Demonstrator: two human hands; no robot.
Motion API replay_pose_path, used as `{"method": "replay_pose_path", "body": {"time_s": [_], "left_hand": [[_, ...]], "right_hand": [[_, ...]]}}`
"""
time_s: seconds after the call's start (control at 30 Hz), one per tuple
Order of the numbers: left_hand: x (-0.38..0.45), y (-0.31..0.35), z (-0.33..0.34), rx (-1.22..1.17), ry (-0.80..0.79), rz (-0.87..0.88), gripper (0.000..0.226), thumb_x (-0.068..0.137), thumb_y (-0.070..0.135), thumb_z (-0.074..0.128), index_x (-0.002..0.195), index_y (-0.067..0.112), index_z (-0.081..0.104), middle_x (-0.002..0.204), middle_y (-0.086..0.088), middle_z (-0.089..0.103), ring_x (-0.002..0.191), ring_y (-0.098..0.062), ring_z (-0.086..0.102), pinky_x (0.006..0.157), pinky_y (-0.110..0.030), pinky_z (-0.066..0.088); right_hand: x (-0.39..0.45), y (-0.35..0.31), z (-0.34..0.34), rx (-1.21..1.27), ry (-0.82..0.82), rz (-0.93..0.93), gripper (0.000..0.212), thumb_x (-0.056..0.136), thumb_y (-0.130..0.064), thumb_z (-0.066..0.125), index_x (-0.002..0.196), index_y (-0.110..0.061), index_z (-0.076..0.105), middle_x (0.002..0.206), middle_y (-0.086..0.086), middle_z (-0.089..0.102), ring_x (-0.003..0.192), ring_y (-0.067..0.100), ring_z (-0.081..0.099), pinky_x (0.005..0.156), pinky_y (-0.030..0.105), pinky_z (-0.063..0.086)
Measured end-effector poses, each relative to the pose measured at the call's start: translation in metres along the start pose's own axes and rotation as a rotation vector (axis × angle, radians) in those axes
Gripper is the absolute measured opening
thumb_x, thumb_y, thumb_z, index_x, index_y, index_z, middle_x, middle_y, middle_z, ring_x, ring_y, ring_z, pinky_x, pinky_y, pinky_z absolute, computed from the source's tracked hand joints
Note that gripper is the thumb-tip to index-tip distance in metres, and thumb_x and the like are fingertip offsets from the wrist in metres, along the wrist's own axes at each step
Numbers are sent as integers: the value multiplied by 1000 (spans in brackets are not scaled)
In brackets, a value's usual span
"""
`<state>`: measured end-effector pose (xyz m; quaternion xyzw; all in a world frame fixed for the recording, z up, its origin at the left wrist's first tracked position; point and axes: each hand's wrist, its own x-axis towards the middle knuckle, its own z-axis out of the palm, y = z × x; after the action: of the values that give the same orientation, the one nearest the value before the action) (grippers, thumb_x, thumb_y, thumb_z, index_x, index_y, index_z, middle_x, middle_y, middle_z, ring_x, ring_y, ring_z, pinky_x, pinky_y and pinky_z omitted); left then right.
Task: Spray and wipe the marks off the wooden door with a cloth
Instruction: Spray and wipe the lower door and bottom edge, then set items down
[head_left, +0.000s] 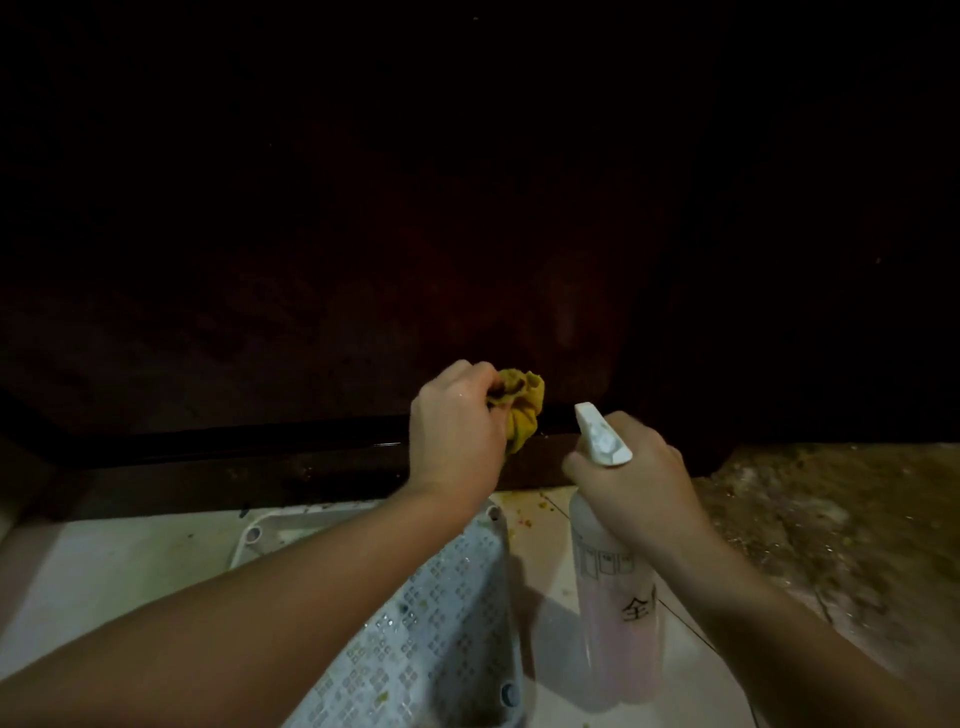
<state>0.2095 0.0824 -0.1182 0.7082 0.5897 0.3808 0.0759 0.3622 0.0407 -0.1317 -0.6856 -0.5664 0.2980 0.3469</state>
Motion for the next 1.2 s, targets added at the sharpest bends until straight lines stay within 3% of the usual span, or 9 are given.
{"method": "replay_pose_path", "body": {"time_s": [0.1,0.23,0.37,0.5,0.63,0.77,0.87,1.03,1.2], "left_hand": [[-10,11,28,51,-76,-37,12,79,-8,59,76,4,61,77,-1,52,66,-22,53,58,-40,48],[-17,12,50,116,-107,-2,16,74,-12,55,74,3,59,76,-1,46,66,-21,48,54,-33,36],[-15,1,50,236,-252,115,17,78,-8,56,79,8,62,79,5,40,67,-18,46,54,-29,31],[-33,-16,44,316,-426,9,19,85,2,53,93,16,63,88,7,43,86,-23,60,62,-30,41],[-41,-21,34,143,-341,-41,26,85,11,63,84,27,44,88,9,42,79,-16,54,66,-31,47],[-36,-5,33,19,-164,-7,30,84,8,66,81,24,40,87,8,40,68,-7,44,58,-13,33],[-25,0,36,-30,-77,-128,26,86,10,63,78,22,41,83,10,39,68,-3,44,54,-12,30],[-28,-10,32,-15,-69,-203,26,82,13,64,74,24,41,81,11,41,69,-3,45,55,-14,30],[-27,-29,19,18,-68,-248,28,78,15,65,70,27,40,78,11,43,67,-3,45,53,-18,29]], "right_hand": [[3,11,1,-38,-27,34,17,77,-27,67,73,-22,52,70,-1,57,69,17,54,55,33,39],[10,20,0,-71,-90,98,16,76,-29,67,74,-24,52,73,-4,58,69,11,53,52,28,35],[15,22,1,-64,-114,141,14,77,-29,67,77,-24,54,77,-1,59,71,15,55,55,30,41],[15,19,2,-64,-121,161,16,78,-29,66,76,-23,52,77,-1,57,71,17,55,56,31,42],[15,18,2,-88,-111,135,18,78,-30,66,74,-23,50,74,-3,56,68,14,52,54,29,35],[13,16,5,-114,-88,106,20,79,-35,66,72,-25,50,74,-5,58,73,17,55,55,30,37],[12,14,7,-193,-68,77,22,77,-42,63,67,-27,50,72,-7,58,69,16,55,56,30,38],[7,17,6,-290,-88,12,21,74,-41,60,65,-26,50,67,-9,56,63,10,51,51,27,29],[9,15,8,-207,-221,-26,21,80,-39,62,71,-25,49,72,-6,57,69,17,56,58,31,38]]}}
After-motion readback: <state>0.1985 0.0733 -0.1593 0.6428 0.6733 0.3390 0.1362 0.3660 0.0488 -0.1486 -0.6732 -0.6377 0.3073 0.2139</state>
